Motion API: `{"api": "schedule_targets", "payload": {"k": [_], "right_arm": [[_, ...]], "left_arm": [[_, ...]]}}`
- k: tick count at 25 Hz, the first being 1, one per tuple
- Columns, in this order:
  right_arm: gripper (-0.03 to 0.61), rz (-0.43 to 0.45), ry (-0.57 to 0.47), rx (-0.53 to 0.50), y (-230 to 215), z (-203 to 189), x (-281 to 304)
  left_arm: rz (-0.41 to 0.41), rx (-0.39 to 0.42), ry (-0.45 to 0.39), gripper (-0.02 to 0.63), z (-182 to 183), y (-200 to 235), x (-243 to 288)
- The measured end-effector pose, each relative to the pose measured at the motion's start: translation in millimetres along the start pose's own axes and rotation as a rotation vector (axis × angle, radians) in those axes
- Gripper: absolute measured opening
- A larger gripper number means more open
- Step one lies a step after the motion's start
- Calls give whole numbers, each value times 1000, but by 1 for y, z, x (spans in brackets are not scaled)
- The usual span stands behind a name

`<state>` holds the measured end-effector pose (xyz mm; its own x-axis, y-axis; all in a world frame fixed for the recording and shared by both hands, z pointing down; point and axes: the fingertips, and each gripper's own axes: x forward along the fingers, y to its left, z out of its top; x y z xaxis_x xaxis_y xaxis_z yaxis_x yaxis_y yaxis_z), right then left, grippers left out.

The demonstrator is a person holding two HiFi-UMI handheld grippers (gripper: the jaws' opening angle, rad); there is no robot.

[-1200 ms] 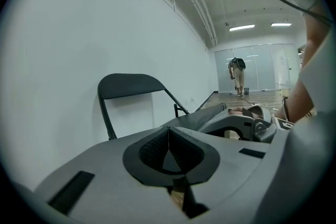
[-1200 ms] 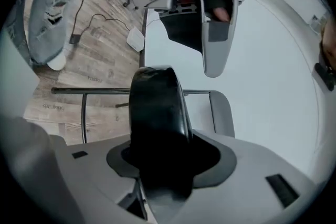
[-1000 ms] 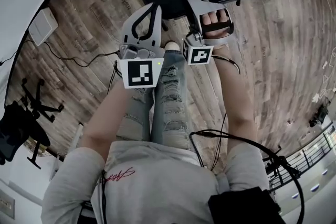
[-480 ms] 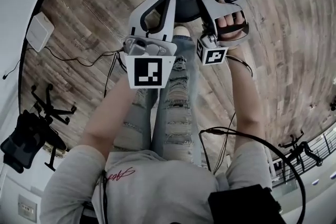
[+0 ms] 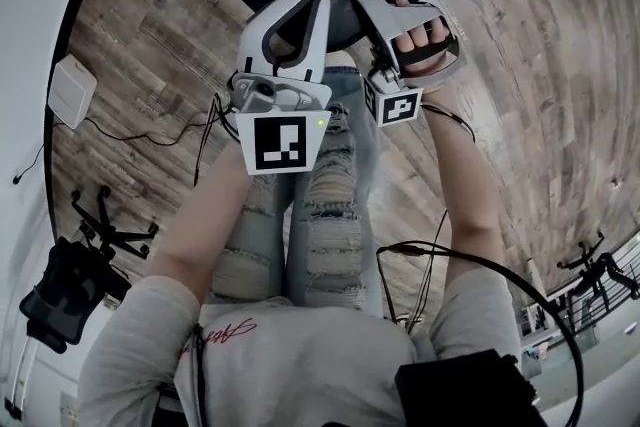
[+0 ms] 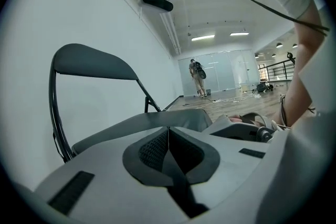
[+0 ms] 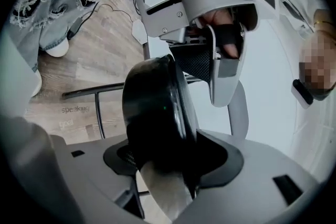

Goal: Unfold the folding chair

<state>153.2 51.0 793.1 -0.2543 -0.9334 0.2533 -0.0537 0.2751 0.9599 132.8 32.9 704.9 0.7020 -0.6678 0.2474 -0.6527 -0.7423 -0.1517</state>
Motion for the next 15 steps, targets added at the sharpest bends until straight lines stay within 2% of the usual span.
{"api": "schedule_targets", "payload": {"k": [2, 8, 15], "right_arm": [[268, -5, 6, 46, -1, 2, -1], [281, -9, 39, 136, 0, 2, -7], [282, 12, 180, 186, 4, -11, -21]], "left_arm": [[-12, 24, -20, 18, 3, -1, -1], [-51, 18, -43, 20, 10, -1, -10], [-98, 33, -39, 20, 25, -14, -16]]}}
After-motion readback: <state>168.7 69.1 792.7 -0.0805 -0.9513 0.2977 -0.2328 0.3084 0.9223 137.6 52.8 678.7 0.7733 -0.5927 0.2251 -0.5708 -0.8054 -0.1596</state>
